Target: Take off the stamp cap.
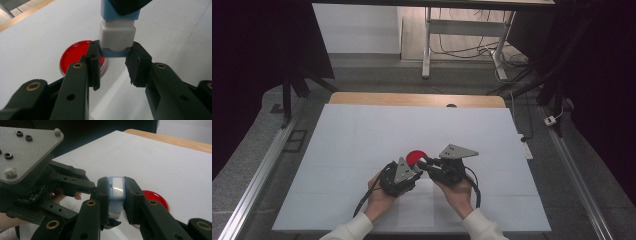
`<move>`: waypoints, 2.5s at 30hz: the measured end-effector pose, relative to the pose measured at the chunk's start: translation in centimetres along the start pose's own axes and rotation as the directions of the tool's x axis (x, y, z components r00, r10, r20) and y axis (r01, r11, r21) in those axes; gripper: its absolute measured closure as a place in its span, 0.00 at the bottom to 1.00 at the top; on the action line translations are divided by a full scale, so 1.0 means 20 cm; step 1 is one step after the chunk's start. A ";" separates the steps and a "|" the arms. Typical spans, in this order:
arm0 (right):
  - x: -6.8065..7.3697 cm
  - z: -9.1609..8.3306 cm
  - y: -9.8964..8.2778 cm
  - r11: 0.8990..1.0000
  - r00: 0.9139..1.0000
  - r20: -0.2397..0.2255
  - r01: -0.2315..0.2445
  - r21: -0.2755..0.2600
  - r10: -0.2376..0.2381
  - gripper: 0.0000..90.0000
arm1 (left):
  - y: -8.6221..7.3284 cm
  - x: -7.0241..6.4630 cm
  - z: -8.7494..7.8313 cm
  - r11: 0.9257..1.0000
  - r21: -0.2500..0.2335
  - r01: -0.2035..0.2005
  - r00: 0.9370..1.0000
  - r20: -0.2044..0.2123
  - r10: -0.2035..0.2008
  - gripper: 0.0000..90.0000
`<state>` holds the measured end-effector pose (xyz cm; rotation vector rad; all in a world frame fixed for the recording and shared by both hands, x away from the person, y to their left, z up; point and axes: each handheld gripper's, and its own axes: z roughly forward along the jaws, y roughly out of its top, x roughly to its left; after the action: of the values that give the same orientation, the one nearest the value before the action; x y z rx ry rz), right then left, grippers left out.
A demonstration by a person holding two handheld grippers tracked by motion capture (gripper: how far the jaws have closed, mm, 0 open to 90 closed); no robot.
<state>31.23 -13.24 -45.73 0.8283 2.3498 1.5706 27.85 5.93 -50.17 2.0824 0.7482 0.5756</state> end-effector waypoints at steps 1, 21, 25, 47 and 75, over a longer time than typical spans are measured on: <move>0.00 0.00 0.00 1.000 1.000 0.000 0.000 -0.001 0.000 0.83 | 0.00 0.00 0.00 1.000 -0.001 0.002 1.000 0.003 -0.002 0.72; 0.00 0.00 0.00 1.000 1.000 0.003 0.009 0.013 -0.009 0.83 | 0.00 -0.01 0.00 1.000 0.017 -0.022 1.000 -0.004 0.022 0.72; 0.01 0.00 0.00 1.000 1.000 0.005 0.007 0.006 -0.007 0.83 | 0.00 0.00 0.00 1.000 0.020 0.003 1.000 0.006 -0.003 0.72; -0.03 -0.06 0.02 0.999 1.000 0.031 -0.006 -0.046 0.008 0.83 | -0.03 0.04 -0.01 1.000 0.008 0.027 1.000 0.012 -0.027 0.72; -0.06 -0.08 0.01 0.999 0.999 0.052 -0.003 -0.048 0.005 0.83 | -0.13 0.16 -0.21 0.996 -0.028 0.083 0.996 0.039 -0.082 0.72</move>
<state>31.50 -15.03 -45.04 0.8530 2.2667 1.5814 26.78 11.60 -49.57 2.0202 0.7950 0.4972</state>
